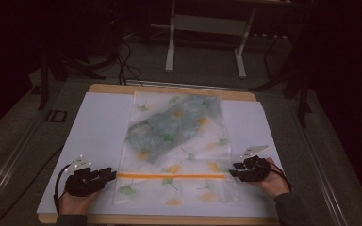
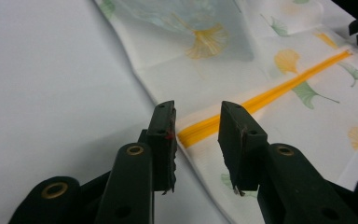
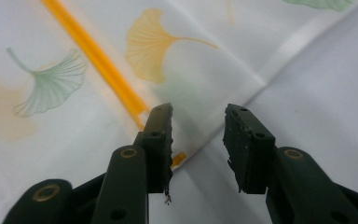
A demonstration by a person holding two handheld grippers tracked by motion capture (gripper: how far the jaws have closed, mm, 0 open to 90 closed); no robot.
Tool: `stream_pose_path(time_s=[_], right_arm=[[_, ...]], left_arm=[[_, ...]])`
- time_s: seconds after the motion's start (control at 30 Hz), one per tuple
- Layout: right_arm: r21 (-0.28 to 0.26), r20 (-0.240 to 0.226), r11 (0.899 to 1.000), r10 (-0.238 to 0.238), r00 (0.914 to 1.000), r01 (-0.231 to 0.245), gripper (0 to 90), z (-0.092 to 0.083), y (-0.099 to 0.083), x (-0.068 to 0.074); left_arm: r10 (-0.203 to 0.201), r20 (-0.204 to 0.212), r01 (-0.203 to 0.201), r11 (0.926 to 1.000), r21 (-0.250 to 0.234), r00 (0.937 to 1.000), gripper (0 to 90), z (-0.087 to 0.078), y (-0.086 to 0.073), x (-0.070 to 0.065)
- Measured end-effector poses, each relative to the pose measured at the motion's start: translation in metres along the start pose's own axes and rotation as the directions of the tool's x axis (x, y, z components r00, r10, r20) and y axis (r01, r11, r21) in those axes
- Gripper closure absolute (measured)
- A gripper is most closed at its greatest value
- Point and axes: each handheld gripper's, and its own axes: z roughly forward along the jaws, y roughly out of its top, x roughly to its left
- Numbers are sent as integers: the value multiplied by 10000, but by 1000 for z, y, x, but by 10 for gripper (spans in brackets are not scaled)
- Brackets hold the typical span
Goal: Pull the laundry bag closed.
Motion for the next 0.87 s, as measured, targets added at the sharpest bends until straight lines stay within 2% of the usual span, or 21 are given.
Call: stream_pose_path(time_s=[0.1,0.13,0.17,0.2,0.23,0.27,0.3,0.33,0.37,0.4,0.43,0.53,0.57,0.6,0.67,0.7,0.73,0.77,0.8,0.83,0.87], right_arm=[[-456,225,9976,540,9983,-530,612,-1,-5,-2],[-858,379,9920,956,9947,-921,607,-1,-8,-4],[-858,379,9920,956,9947,-921,607,-1,-8,-4],[-985,476,9894,1114,9926,-1063,607,-1,-10,-4],[-1083,624,9868,1280,9898,-1208,604,0,-12,-4],[-1285,853,9805,1601,9834,-1485,604,0,-16,-5],[-1285,853,9805,1601,9834,-1485,604,0,-16,-5],[-1429,916,9762,1772,9799,-1632,602,0,-18,-5],[-1641,1182,9700,1999,9727,-1794,596,1,-22,-4],[-1641,1182,9700,1999,9727,-1794,596,1,-22,-4],[-1801,1389,9650,2166,9663,-1904,589,1,-26,-4],[-1924,1372,9607,2280,9640,-1999,580,2,-31,-4],[-2022,1378,9579,2338,9625,-2037,576,2,-34,-4],[-2163,1429,9515,2527,9569,-2190,573,3,-38,-4],[-2185,1475,9507,2549,9556,-2199,573,4,-40,-5],[-2356,1547,9440,2713,9500,-2312,573,3,-43,-7],[-2356,1547,9440,2713,9500,-2312,573,3,-43,-7],[-2462,1568,9382,2863,9452,-2433,574,2,-44,-8],[-2676,1649,9267,3139,9350,-2639,573,1,-46,-9],[-2745,1733,9235,3217,9309,-2680,569,1,-46,-9],[-2745,1733,9235,3217,9309,-2680,569,1,-46,-9]], left_arm=[[-72,-301,72,10000,-10,9995,659,-1,-1,1],[-71,-683,71,10000,-9,9976,652,-1,-1,1],[-71,-683,71,10000,-9,9976,648,-1,-1,1],[-62,-850,64,10000,17,9964,648,-1,-1,2],[-103,-987,104,9999,9,9951,648,-1,-2,2],[-116,-1129,118,9999,6,9935,641,-2,-2,3],[-130,-1281,134,9999,26,9917,641,-2,-2,4],[-177,-1386,183,9998,30,9902,638,-2,-3,4],[-221,-1518,225,9997,12,9882,630,-1,-3,5],[-253,-1630,261,9997,26,9863,630,-1,-3,6],[-277,-1705,283,9996,11,9850,629,-1,-4,6],[-389,-1934,392,9992,-20,9803,618,-1,-4,8],[-408,-1981,416,9991,-1,9793,612,-1,-4,9],[-434,-2065,441,9990,-10,9775,608,0,-5,9],[-436,-2156,463,9989,74,9755,608,0,-5,10],[-384,-2289,422,9990,119,9727,608,1,-4,11],[-384,-2289,422,9990,119,9727,606,1,-4,11],[-363,-2386,405,9991,128,9704,606,1,-4,11],[-368,-2454,408,9991,113,9687,600,1,-4,12],[-403,-2800,445,9990,86,9592,589,1,-4,13],[-403,-2800,445,9990,86,9592,568,1,-4,13]])
